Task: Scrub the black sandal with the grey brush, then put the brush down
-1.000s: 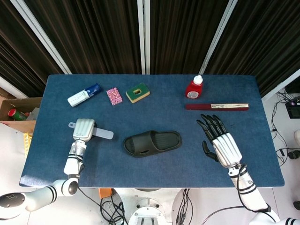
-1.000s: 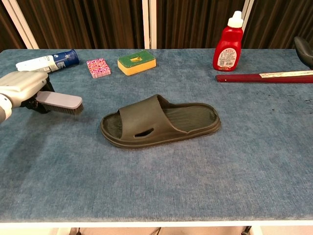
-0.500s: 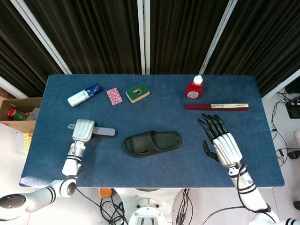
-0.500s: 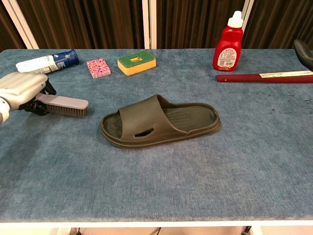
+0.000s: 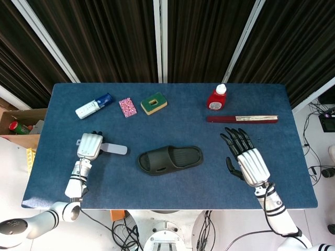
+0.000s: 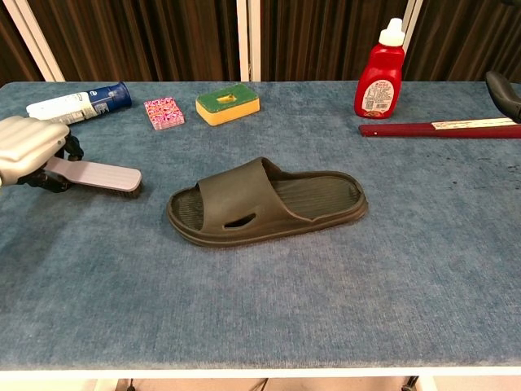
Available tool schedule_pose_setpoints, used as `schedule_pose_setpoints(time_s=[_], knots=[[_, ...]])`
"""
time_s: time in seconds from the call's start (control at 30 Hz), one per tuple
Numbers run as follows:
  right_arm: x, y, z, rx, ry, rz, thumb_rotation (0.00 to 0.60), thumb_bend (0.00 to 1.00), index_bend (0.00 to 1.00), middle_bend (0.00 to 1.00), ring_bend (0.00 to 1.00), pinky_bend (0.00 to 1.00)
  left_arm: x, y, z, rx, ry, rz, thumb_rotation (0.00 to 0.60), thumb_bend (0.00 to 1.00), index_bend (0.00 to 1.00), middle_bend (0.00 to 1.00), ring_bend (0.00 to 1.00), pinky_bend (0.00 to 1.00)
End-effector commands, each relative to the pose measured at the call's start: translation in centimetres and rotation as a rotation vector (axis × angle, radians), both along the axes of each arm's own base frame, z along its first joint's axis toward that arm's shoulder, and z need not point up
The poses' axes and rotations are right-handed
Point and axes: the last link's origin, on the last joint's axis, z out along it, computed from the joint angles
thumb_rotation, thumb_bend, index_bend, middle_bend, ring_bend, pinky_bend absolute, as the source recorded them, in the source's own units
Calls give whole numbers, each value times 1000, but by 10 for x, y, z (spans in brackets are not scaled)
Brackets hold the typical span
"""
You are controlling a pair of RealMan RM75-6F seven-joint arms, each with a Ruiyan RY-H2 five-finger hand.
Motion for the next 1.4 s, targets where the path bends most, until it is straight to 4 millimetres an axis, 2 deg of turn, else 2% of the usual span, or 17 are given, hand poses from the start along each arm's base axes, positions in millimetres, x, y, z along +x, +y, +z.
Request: schedule_pose_setpoints(time_s=[0.03,0.17,0.27,0.43,0.77,0.9,1.0,1.23,1.4], knots=[[0,0,0,0,1,0,600,575,0,0,0,0,-2,-1,1,-5,7,2,535,472,382,424,399,672],[0,0,0,-1,3,0,600,575,0,0,0,0,-3,-1,3,-10,6,4,497,472,344,320,306,602],[0,1,0,-2,3,0,600,576,0,0,0,0,-3,-1,4,-6,8,-7,488,472,335,253,261,592],[0,1,-1,-2,3,0,600,576,0,0,0,0,-5,-1,4,-24,10,-2,453,472,258,247,228,502],[-1,1,1,-8,1,-1,600,576,0,0,0,0,-7,-1,8,-53,32,29,389,470,194,242,199,507],[-2,1,1,-9,0,-3,600,576,0,0,0,0,-9,-2,13,-64,43,42,339,466,181,210,177,498],[-2,1,1,-11,-1,-3,599,576,0,0,0,0,-12,-3,18,-79,62,69,280,446,147,165,140,472],[-4,1,1,-12,-2,-8,600,576,0,0,0,0,-15,-8,26,-103,72,95,227,398,86,97,90,295],[-5,2,1,-12,0,-10,600,576,0,0,0,0,-16,-11,27,-114,80,93,227,397,85,96,90,263]])
